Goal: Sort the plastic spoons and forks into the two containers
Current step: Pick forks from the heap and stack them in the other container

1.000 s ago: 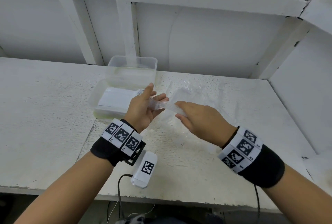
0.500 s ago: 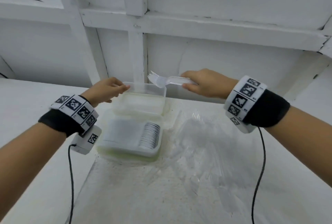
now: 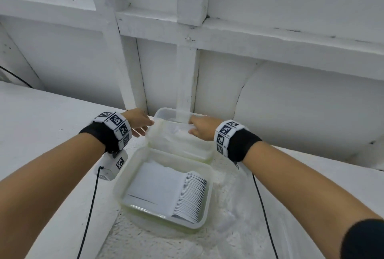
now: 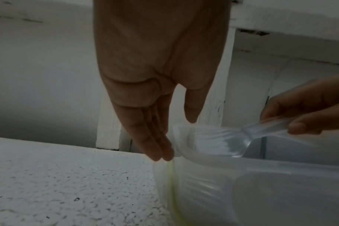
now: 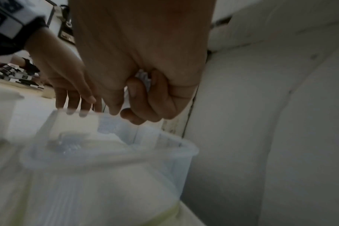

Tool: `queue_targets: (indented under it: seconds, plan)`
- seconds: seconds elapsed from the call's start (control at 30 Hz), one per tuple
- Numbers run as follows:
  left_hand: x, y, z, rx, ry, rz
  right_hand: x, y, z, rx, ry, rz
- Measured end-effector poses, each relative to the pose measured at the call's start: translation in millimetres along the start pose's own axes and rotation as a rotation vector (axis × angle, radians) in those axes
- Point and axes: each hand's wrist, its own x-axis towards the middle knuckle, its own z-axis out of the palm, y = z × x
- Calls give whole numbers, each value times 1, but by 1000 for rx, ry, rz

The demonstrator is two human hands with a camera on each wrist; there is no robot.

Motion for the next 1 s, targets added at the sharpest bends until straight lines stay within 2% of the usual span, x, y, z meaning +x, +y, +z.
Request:
queue_targets:
  seconds: [0.17, 0.4, 0.63, 0.8, 1.0]
  plan:
    - [16, -5, 0, -9, -36, 1, 22, 1, 28, -13, 4, 10]
    - [23, -11, -2, -29, -69, -3, 33, 1, 36, -123, -17, 50]
    - [22, -12, -1, -85, -57, -2, 34, -14, 26, 210, -98, 44]
    - [22, -12, 0, -102, -32, -8, 35, -18, 25, 260, -136, 108]
    - [15, -9, 1, -42, -1, -7, 16, -11, 16, 248, -97, 53]
